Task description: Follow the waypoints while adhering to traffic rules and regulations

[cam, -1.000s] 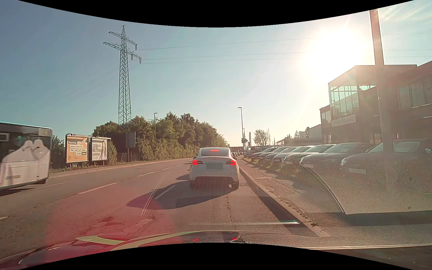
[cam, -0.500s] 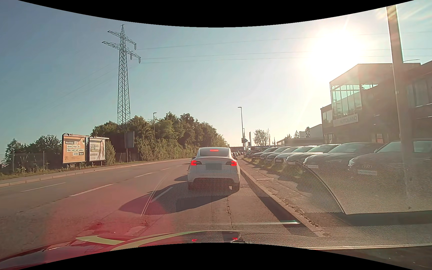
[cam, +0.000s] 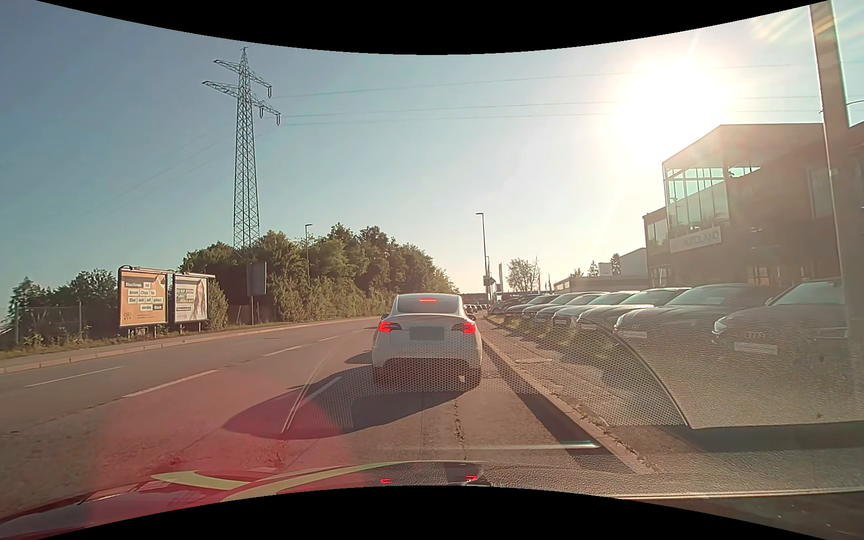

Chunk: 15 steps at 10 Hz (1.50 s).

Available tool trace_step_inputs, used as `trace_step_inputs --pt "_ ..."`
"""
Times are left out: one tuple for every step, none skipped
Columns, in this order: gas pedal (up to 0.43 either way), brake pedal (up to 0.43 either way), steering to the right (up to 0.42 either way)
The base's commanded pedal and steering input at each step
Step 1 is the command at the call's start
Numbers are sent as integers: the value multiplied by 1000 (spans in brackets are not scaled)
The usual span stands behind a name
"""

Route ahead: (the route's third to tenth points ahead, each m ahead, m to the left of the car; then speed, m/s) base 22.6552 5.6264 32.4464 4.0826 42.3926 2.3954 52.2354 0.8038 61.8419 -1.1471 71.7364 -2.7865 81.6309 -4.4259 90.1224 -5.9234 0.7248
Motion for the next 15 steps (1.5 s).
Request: trace_step_inputs --pt "0 0 3" --pt "0 0 3" --pt "0 0 3" --pt "0 0 3" --pt "0 0 3" --pt "0 0 3" --pt "0 0 4" --pt "0 0 4" --pt "0 0 5" --pt "0 0 5" --pt "0 0 4" --pt "0 0 5" --pt "0 0 5" --pt "0 0 5" --pt "0 0 5"
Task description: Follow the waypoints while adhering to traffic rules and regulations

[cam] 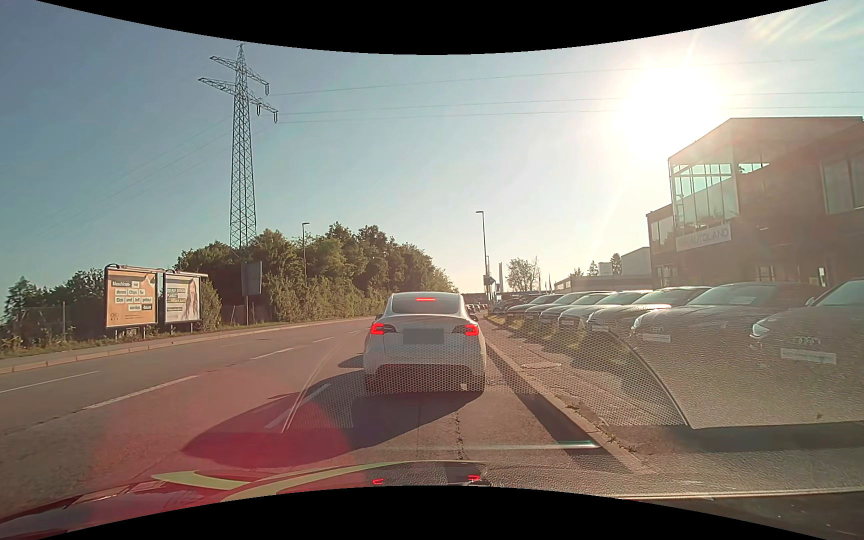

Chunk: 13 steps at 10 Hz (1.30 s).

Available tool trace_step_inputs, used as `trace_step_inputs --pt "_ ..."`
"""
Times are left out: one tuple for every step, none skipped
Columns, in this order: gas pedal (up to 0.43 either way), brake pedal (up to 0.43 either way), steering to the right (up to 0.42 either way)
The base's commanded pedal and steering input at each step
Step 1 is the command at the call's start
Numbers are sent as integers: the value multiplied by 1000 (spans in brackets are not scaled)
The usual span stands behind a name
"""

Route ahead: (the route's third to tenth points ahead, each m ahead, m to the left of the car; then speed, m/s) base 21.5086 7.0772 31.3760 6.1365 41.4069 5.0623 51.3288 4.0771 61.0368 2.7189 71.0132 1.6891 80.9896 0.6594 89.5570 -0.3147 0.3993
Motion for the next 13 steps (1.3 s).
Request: trace_step_inputs --pt "0 0 5" --pt "0 0 5" --pt "0 0 5" --pt "0 0 5" --pt "0 0 5" --pt "0 0 5" --pt "0 0 5" --pt "0 0 5" --pt "0 0 5" --pt "0 0 5" --pt "0 0 5" --pt "0 0 5" --pt "0 0 5"
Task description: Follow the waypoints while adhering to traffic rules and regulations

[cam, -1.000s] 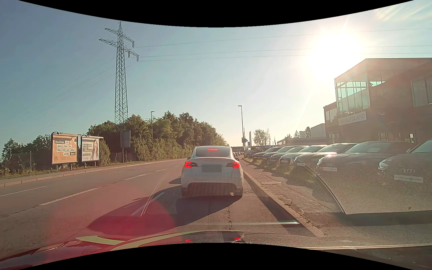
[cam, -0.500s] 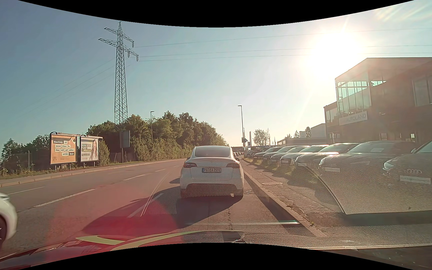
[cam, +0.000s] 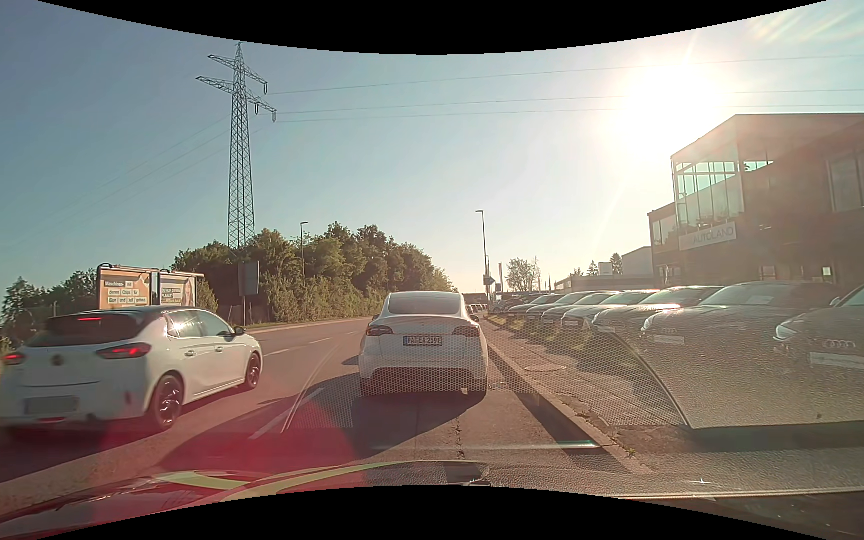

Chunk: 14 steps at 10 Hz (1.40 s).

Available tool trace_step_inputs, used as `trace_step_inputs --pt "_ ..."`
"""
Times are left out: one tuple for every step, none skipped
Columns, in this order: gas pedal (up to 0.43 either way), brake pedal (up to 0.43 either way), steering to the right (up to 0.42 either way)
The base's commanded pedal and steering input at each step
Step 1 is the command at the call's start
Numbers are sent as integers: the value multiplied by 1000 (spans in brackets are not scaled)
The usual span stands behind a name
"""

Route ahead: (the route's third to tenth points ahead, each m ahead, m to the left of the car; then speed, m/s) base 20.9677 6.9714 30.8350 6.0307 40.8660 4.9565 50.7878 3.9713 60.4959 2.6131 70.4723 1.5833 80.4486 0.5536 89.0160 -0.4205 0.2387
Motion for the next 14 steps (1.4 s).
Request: trace_step_inputs --pt "0 0 5" --pt "0 0 5" --pt "0 0 5" --pt "0 0 5" --pt "0 0 5" --pt "0 0 5" --pt "0 0 5" --pt "0 0 5" --pt "0 0 5" --pt "0 0 5" --pt "0 0 5" --pt "0 0 5" --pt "0 0 5" --pt "0 0 5"
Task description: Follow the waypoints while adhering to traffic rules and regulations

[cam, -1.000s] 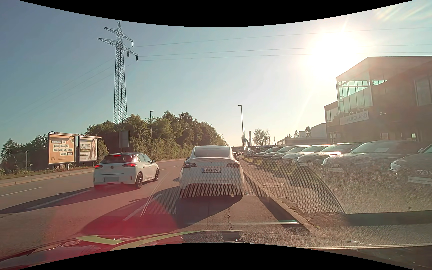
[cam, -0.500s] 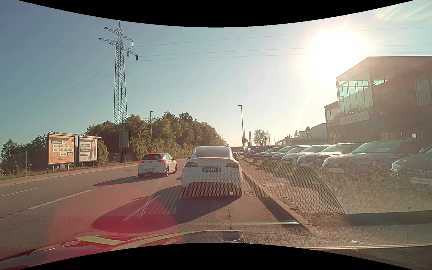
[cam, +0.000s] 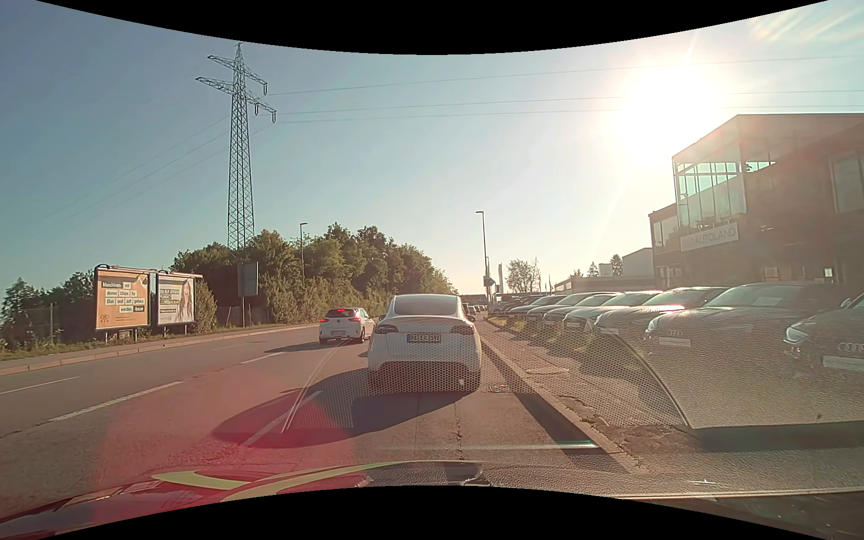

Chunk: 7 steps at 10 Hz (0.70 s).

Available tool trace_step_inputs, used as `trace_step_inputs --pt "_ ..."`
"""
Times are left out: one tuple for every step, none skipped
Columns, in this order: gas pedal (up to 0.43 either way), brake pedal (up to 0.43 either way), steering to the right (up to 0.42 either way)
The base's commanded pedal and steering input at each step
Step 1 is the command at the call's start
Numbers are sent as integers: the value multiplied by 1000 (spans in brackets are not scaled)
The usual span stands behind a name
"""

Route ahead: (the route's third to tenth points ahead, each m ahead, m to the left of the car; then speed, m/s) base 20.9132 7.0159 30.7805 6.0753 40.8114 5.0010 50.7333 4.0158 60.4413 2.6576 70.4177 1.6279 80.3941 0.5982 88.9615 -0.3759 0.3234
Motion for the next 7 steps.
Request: trace_step_inputs --pt "0 0 5" --pt "0 0 5" --pt "0 0 -1" --pt "0 0 -9" --pt "0 0 -12" --pt "0 0 -11" --pt "0 0 -11"
